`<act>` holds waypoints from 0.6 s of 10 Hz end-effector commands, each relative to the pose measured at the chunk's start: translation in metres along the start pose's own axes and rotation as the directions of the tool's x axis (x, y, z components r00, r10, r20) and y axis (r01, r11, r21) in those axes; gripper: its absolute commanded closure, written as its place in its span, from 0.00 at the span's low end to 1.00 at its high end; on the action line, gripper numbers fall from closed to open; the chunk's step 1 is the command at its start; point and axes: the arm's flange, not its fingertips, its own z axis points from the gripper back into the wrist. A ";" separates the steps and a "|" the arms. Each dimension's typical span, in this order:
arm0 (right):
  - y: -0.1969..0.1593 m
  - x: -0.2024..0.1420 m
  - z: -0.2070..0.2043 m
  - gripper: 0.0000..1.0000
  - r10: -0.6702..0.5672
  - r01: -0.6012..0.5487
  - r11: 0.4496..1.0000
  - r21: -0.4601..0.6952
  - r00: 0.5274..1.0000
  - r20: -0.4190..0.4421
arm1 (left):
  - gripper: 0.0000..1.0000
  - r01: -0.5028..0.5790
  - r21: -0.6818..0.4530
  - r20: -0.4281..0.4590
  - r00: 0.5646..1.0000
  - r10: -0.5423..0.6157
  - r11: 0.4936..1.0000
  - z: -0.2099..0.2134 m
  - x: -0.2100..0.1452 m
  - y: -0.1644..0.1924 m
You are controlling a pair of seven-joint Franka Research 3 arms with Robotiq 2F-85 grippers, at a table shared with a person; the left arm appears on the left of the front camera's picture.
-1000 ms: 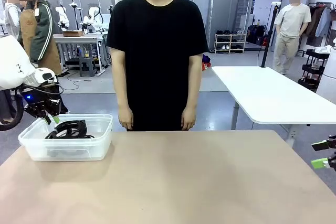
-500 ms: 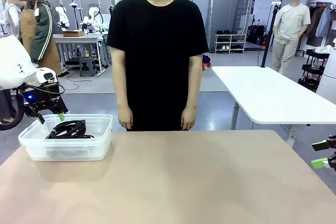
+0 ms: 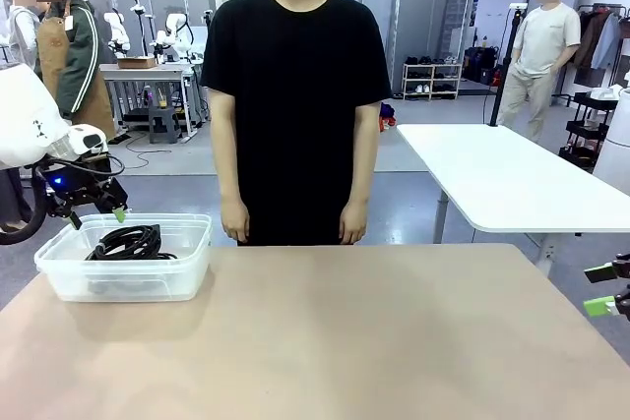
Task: Organize and store the cables.
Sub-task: Place the USB Extension Cable into the Organizing box.
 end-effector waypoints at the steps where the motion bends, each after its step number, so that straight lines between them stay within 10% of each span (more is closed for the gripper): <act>1: -0.001 0.003 0.000 0.00 -0.020 0.020 1.000 0.002 1.000 0.015 | 0.00 0.003 0.000 -0.009 1.000 -0.003 1.000 0.000 0.003 0.002; 6: -0.001 0.003 0.000 0.00 -0.020 0.020 1.000 0.002 1.000 0.015 | 0.00 0.003 0.000 -0.009 1.000 -0.003 1.000 0.000 0.003 0.002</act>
